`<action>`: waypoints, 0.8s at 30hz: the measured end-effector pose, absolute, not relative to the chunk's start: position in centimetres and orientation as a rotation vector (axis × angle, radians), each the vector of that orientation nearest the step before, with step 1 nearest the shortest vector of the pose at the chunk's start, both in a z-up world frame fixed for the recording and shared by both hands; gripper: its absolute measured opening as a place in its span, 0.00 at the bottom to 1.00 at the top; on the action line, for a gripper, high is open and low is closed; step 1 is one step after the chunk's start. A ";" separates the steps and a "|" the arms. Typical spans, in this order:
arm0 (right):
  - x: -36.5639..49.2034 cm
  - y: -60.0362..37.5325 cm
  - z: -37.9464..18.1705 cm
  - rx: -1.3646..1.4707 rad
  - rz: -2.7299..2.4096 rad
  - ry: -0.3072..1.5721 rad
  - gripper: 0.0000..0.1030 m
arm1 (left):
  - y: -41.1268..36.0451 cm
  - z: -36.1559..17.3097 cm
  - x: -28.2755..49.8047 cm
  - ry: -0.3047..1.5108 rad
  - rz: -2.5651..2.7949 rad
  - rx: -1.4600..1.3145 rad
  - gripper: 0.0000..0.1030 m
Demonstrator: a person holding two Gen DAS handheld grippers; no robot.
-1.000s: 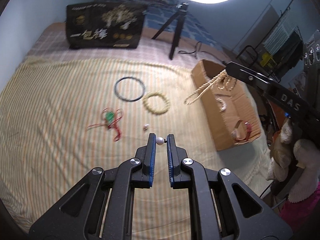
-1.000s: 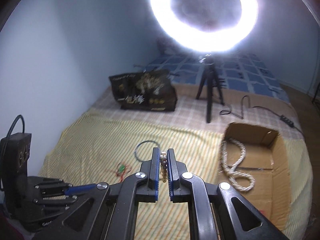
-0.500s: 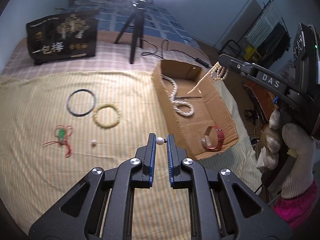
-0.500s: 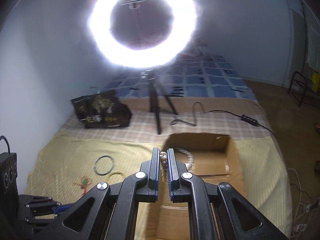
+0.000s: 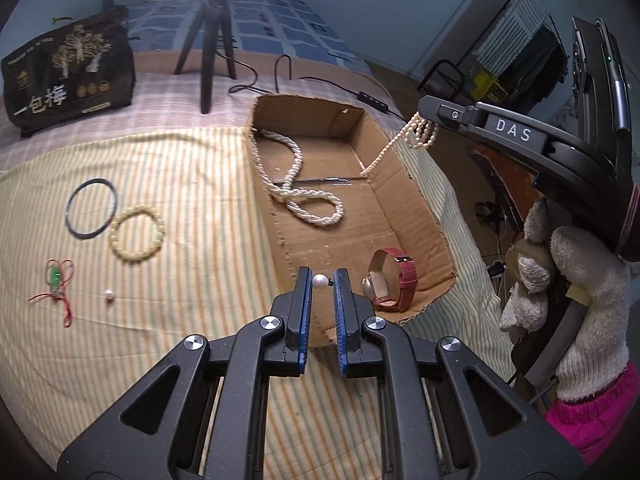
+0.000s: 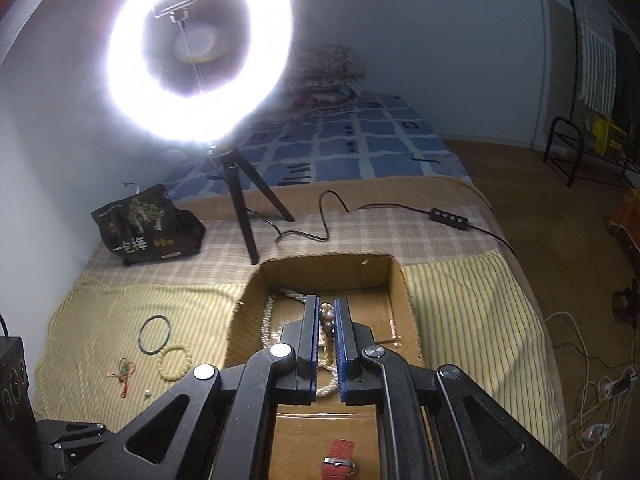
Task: Organize jewelry
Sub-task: 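Carry strand and earring into the cardboard box and open both tools, then withdraw both open tools from the box back over the bed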
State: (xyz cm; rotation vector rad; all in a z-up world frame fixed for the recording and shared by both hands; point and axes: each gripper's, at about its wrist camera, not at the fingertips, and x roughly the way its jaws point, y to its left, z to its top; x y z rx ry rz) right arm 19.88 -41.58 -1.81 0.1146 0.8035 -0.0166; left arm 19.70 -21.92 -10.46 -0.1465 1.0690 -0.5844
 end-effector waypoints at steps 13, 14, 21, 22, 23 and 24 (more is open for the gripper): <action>19.7 -43.6 -3.6 0.155 -0.037 0.849 0.06 | -24.8 -12.3 19.7 1.092 -0.612 -0.104 0.09; 19.7 -43.6 -3.6 0.154 -0.039 0.850 0.06 | -24.8 -12.3 19.8 1.091 -0.611 -0.104 0.09; 19.5 -44.1 -3.5 0.185 -0.056 0.839 0.33 | -24.6 -12.4 19.9 1.088 -0.588 -0.098 0.32; 19.4 -44.1 -3.5 0.186 -0.058 0.841 0.39 | -24.5 -12.3 19.9 1.081 -0.579 -0.096 0.34; 19.3 -44.1 -3.5 0.181 -0.064 0.839 0.54 | -24.4 -12.2 19.9 1.078 -0.577 -0.094 0.34; 19.3 -44.0 -3.4 0.173 -0.071 0.834 0.69 | -24.3 -12.2 20.0 1.079 -0.579 -0.093 0.34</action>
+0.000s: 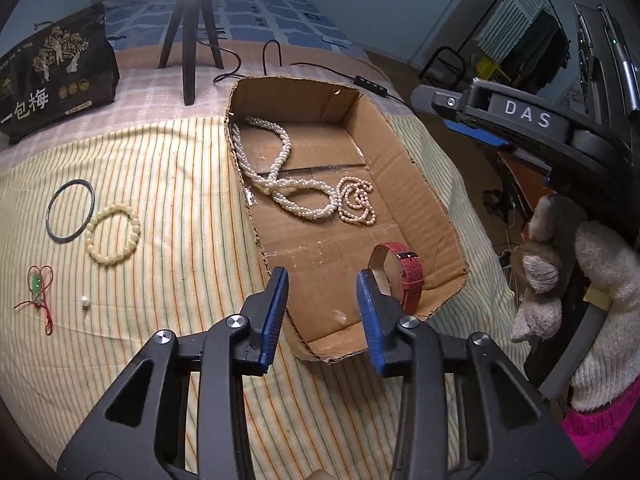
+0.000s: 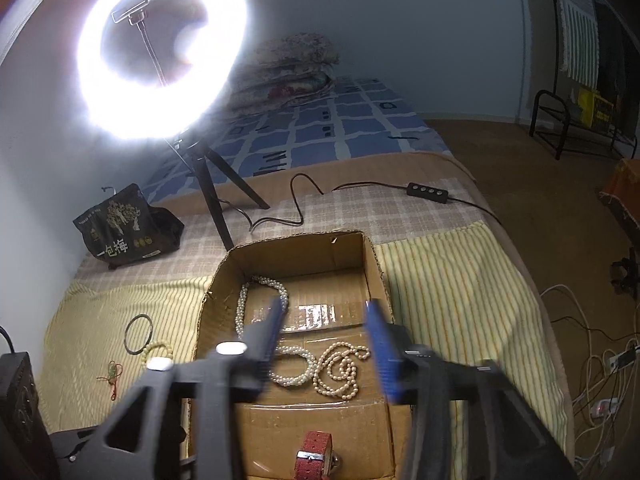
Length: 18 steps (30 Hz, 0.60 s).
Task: Organize jewelry
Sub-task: 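Withdraw both open tools from the box back over the bed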
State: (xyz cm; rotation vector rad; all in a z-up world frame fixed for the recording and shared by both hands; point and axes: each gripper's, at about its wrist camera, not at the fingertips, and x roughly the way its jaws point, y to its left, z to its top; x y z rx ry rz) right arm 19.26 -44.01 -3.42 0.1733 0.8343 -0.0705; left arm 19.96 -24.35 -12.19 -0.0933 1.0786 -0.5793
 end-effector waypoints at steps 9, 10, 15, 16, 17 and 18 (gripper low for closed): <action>18.8 -43.5 -2.3 0.141 -0.151 0.790 0.99 | -23.1 -11.7 19.5 1.074 -0.562 -0.079 0.45; 18.8 -43.3 -2.3 0.133 -0.163 0.790 1.00 | -23.0 -11.6 19.5 1.073 -0.559 -0.075 0.46; 18.5 -42.5 -2.1 0.086 -0.181 0.797 1.00 | -21.7 -11.4 19.0 1.068 -0.543 -0.053 0.46; 18.4 -42.3 -2.1 0.085 -0.177 0.799 1.00 | -21.5 -11.3 19.0 1.067 -0.540 -0.049 0.46; 18.3 -42.2 -2.1 0.088 -0.172 0.804 1.00 | -21.1 -11.3 18.9 1.064 -0.533 -0.043 0.46; 18.2 -42.1 -2.0 0.090 -0.169 0.806 1.00 | -20.7 -11.1 18.8 1.060 -0.526 -0.038 0.46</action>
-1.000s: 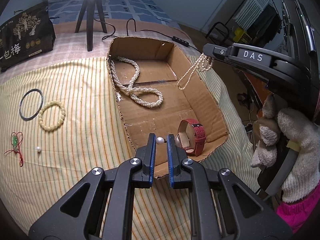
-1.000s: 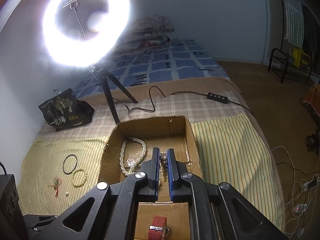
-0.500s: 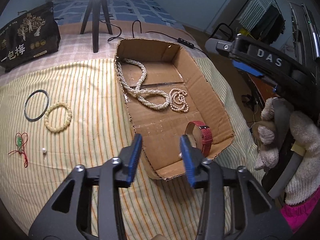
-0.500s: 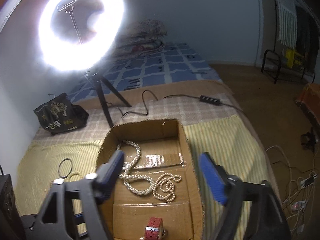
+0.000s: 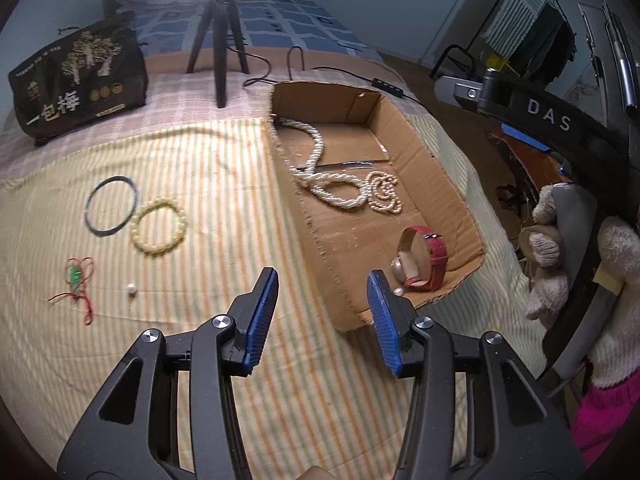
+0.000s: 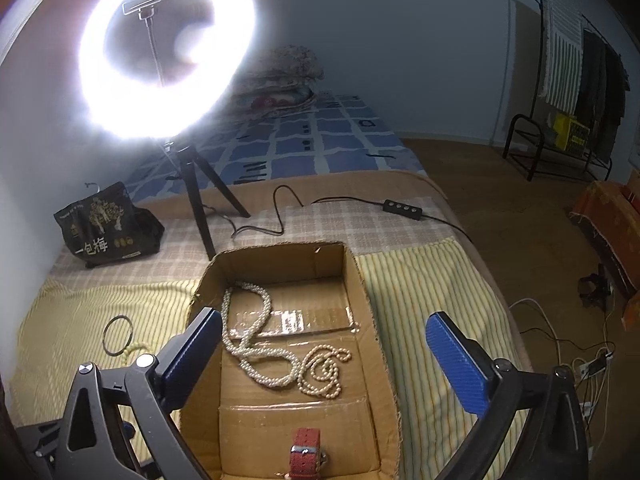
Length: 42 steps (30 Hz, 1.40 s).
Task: Organize jewelry
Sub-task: 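Withdraw both open tools from the box back over the bed, then grasp the green jade pendant with left tool while right tool grasps the cream bead bracelet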
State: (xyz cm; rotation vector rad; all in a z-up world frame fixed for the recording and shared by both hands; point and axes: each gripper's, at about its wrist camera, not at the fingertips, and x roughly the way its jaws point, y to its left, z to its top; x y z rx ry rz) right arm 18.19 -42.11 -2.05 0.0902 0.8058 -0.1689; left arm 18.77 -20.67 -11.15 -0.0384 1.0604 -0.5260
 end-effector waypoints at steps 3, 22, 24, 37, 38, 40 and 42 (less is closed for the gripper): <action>17.8 -41.9 -1.9 0.114 -0.158 0.814 1.00 | -19.4 -10.9 18.4 1.043 -0.499 -0.017 0.46; 17.5 -34.8 -1.4 0.069 0.029 0.821 1.00 | -4.4 -10.8 20.4 1.057 -0.190 -0.105 0.52; 17.8 -33.8 -1.8 0.051 0.047 0.826 1.00 | -3.1 -10.8 20.7 1.064 -0.162 -0.130 0.52; 21.5 -28.1 -6.4 0.059 0.149 1.009 0.90 | 0.0 -14.0 22.2 1.129 -0.121 -0.225 0.52; 21.9 -27.9 -7.0 0.070 0.151 1.030 0.86 | -0.2 -14.2 22.4 1.134 -0.129 -0.225 0.52; 22.6 -27.4 -8.1 0.094 0.153 1.072 0.80 | -0.6 -14.8 22.7 1.143 -0.147 -0.224 0.52; 23.1 -26.9 -9.1 0.112 0.159 1.105 0.73 | -1.0 -15.3 23.0 1.155 -0.165 -0.231 0.52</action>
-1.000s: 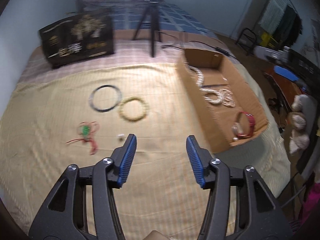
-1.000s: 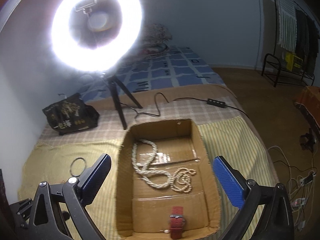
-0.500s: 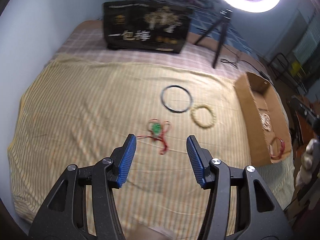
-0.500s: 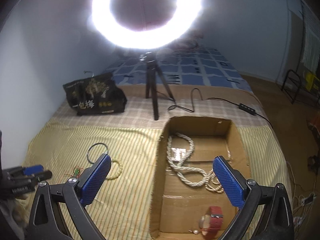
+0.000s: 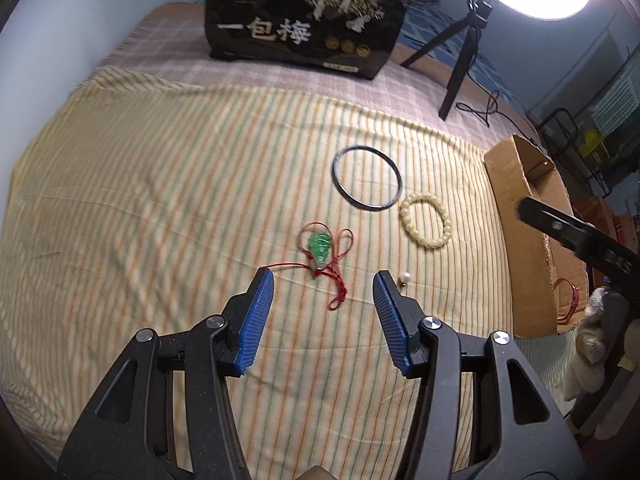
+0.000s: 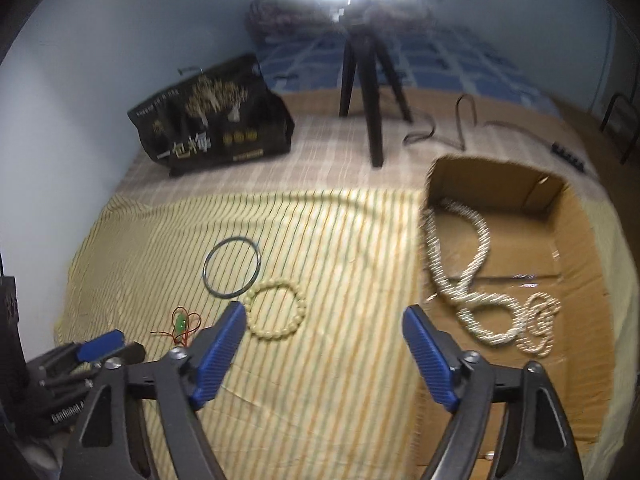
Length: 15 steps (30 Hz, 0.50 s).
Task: Organize jewelry
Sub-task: 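Grasp the green jade pendant with left tool while right tool grasps the cream bead bracelet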
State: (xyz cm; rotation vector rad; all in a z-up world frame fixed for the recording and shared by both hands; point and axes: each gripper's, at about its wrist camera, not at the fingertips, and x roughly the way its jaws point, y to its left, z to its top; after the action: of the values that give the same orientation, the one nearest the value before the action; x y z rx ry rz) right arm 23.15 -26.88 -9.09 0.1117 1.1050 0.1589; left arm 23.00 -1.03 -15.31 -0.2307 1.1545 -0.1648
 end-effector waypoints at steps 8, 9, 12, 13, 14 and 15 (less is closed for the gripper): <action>25.1 -25.3 -12.1 0.152 0.168 1.200 0.49 | -2.1 -17.1 24.7 1.200 -0.180 -0.264 0.41; 25.3 -25.2 -12.4 0.159 0.170 1.209 0.44 | -2.3 -17.2 24.9 1.204 -0.178 -0.264 0.38; 25.8 -24.7 -13.0 0.161 0.178 1.226 0.39 | -2.4 -17.7 25.4 1.214 -0.173 -0.259 0.36; 25.9 -24.5 -13.2 0.156 0.178 1.229 0.38 | -2.3 -17.8 25.5 1.215 -0.170 -0.259 0.36; 26.1 -24.4 -13.4 0.157 0.178 1.232 0.37 | -2.3 -18.0 25.6 1.218 -0.166 -0.260 0.36; 26.2 -24.3 -13.5 0.159 0.179 1.234 0.36 | -2.3 -18.2 25.8 1.220 -0.161 -0.259 0.36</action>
State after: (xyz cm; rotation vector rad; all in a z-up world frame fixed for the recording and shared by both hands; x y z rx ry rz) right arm 26.19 -24.32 -13.48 0.1592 1.2341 0.1791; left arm 25.76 -2.27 -18.18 -0.2591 1.2204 -0.1613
